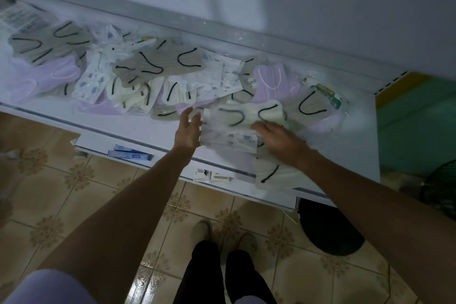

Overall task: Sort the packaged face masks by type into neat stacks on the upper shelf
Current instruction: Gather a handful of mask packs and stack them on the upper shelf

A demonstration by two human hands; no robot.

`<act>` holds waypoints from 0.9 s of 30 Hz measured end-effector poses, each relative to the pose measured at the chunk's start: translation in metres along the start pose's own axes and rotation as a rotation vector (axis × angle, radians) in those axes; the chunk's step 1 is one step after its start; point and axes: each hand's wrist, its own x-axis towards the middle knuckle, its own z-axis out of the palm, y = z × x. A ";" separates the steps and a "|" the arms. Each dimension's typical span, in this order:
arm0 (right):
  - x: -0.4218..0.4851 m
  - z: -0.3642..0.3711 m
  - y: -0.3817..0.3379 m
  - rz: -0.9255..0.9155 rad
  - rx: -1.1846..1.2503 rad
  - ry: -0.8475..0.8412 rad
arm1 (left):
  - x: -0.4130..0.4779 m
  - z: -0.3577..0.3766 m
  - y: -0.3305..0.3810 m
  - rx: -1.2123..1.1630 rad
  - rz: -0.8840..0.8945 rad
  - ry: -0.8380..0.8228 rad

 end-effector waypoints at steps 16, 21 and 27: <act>-0.020 0.007 0.014 0.684 -0.041 -0.107 | -0.001 0.010 -0.015 0.277 -0.027 0.016; -0.026 0.011 0.017 0.631 -0.106 -0.198 | -0.003 0.015 -0.018 0.245 -0.089 -0.016; -0.016 0.014 -0.002 0.634 -0.075 0.036 | -0.015 0.006 -0.015 0.274 -0.001 0.027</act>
